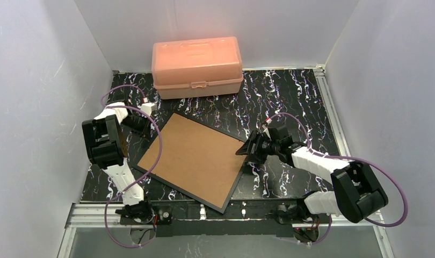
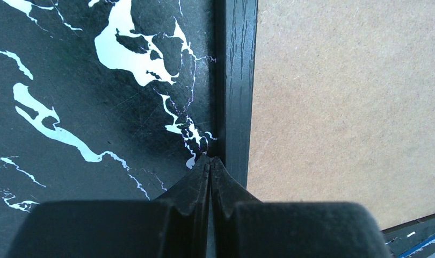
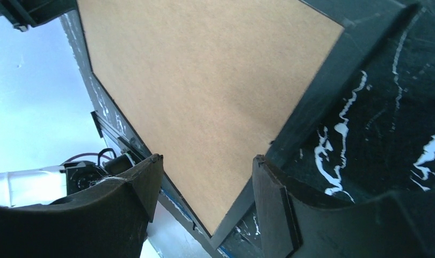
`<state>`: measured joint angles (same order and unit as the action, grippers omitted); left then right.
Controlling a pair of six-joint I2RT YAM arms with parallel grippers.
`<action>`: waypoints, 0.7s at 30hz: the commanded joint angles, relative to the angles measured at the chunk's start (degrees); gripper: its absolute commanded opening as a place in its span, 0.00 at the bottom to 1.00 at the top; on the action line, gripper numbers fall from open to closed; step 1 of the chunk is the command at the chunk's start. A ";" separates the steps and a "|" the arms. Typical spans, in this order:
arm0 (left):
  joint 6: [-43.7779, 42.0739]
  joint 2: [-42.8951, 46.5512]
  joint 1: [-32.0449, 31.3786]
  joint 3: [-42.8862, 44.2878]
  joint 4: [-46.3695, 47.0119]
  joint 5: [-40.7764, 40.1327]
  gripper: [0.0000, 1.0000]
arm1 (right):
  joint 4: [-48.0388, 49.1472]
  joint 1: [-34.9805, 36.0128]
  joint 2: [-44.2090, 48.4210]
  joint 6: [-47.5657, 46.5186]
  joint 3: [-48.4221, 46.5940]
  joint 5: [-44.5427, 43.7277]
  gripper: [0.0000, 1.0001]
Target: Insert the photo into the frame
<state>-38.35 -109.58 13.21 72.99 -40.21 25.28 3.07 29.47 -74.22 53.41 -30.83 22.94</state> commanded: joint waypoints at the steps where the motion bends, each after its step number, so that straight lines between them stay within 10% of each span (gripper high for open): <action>1: -0.14 0.54 -0.71 -1.89 -2.68 0.83 0.00 | 0.94 -0.39 -1.39 -0.67 1.64 0.94 0.69; 21: -0.32 0.15 -0.71 -2.52 -1.98 0.72 0.00 | 3.54 -0.80 -5.56 -1.27 2.89 -3.99 0.66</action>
<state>-38.35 -109.54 13.21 72.86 -40.05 25.30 7.64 29.23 -78.81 53.80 -29.21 23.05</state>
